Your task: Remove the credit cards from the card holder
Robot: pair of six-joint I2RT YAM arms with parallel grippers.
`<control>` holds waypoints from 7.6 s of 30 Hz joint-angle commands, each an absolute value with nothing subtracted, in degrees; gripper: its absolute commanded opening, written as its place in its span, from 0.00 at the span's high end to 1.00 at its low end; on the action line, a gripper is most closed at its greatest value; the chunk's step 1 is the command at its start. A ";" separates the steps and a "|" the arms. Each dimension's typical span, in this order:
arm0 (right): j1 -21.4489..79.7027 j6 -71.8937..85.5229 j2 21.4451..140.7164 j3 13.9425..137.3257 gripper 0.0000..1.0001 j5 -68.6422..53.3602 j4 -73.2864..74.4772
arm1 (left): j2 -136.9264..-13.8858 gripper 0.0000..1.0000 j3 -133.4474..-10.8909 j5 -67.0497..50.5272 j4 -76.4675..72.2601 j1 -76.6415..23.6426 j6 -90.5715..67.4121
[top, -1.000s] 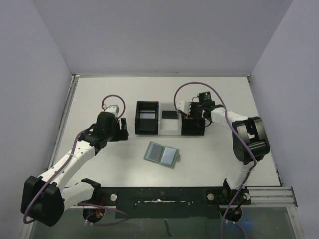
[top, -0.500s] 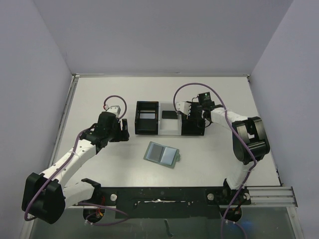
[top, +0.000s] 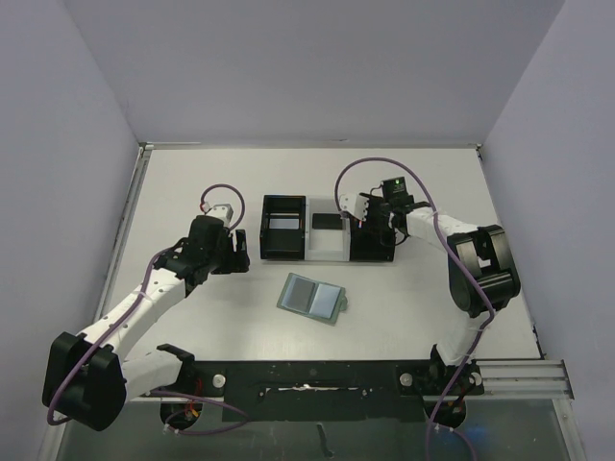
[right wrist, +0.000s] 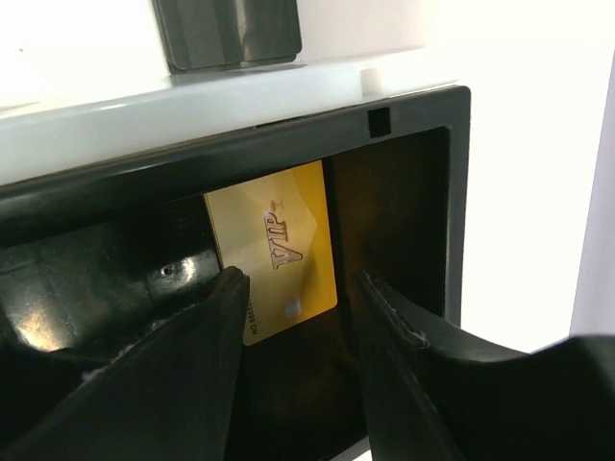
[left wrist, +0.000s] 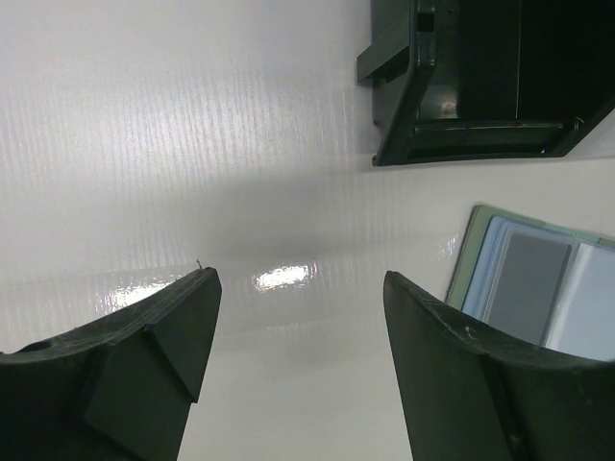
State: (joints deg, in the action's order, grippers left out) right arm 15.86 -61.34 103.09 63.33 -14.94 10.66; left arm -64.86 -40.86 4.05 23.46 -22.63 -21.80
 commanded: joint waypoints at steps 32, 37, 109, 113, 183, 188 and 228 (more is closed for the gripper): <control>18.59 47.18 63.19 35.68 0.02 -12.18 -16.23 | -60.03 0.30 -41.70 5.90 20.59 -21.17 -22.18; 36.88 53.43 65.39 40.17 0.03 19.68 1.96 | -60.64 0.30 -41.93 6.21 20.72 -21.10 -22.23; 59.28 59.16 106.69 69.36 0.36 22.96 28.68 | -59.89 0.30 -42.17 7.57 21.84 -19.95 -22.85; 59.30 58.36 107.86 70.44 0.37 23.05 30.10 | -60.03 0.30 -42.23 7.52 21.80 -20.00 -22.85; 58.27 52.81 110.29 72.08 0.35 18.56 29.46 | -53.65 0.30 -39.53 4.21 21.28 -19.86 -27.69; 58.60 53.17 112.36 74.16 0.34 19.55 32.49 | -54.10 0.31 -39.59 3.87 21.10 -19.89 -27.53; 50.49 56.96 100.44 54.75 0.42 -0.07 6.42 | -67.50 0.44 -24.87 -29.64 -12.89 -30.00 -44.38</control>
